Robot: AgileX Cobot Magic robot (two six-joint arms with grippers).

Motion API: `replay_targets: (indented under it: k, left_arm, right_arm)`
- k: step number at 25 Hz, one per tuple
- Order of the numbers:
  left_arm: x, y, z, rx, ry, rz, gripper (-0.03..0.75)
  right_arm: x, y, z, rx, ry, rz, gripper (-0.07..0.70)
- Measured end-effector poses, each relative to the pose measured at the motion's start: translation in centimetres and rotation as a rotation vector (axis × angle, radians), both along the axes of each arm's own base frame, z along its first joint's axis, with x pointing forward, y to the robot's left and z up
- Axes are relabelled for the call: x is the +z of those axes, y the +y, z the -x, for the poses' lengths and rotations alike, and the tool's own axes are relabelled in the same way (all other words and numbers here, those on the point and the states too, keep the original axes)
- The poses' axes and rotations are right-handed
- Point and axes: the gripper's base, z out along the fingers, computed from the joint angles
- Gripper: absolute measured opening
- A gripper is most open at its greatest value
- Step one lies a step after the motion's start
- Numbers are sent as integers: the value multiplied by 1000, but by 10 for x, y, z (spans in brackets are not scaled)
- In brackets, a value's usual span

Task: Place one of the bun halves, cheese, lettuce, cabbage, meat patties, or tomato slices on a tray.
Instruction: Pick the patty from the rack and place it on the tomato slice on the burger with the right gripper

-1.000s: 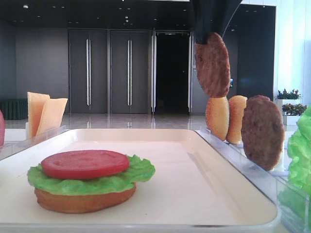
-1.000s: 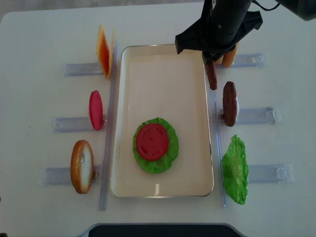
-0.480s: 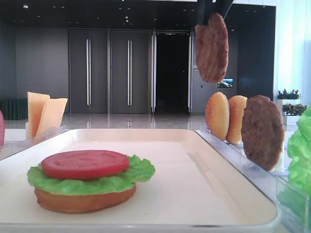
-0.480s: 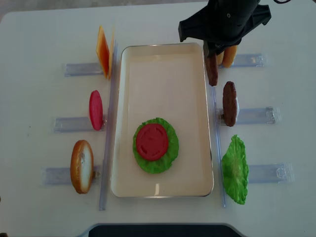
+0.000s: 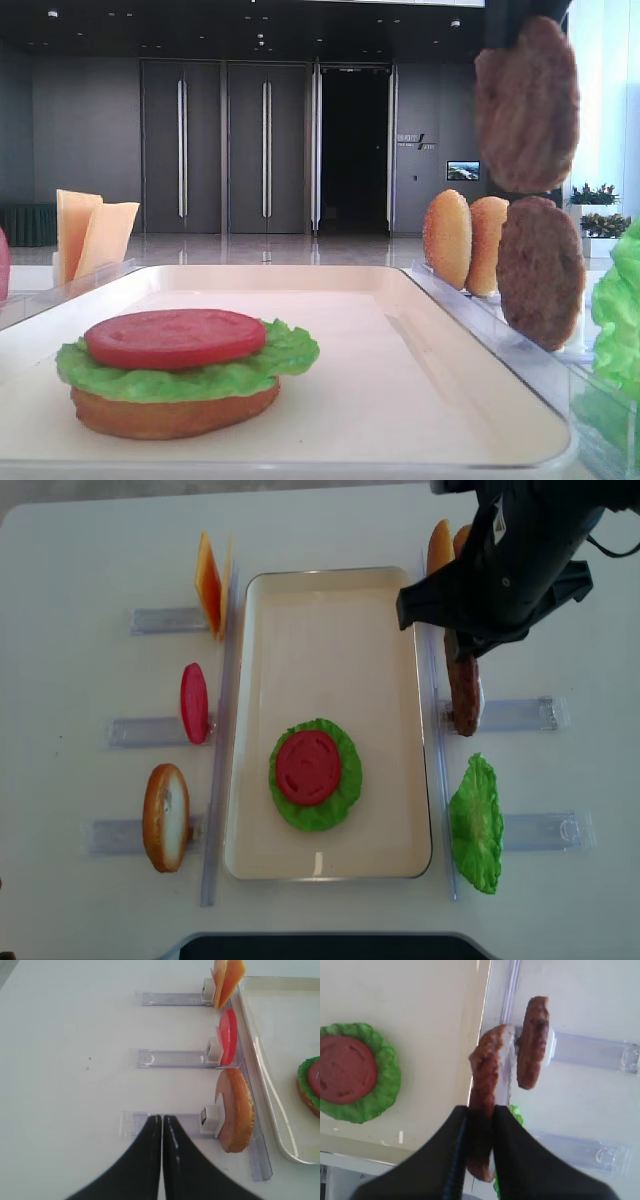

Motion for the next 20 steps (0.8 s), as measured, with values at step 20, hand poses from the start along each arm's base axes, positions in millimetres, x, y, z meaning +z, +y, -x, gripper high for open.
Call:
replay_targets:
  k: [20]
  left_arm:
    - [0,0,0,0,0,0,-1]
  right_arm:
    - [7,10,69,62,-28,-124,142]
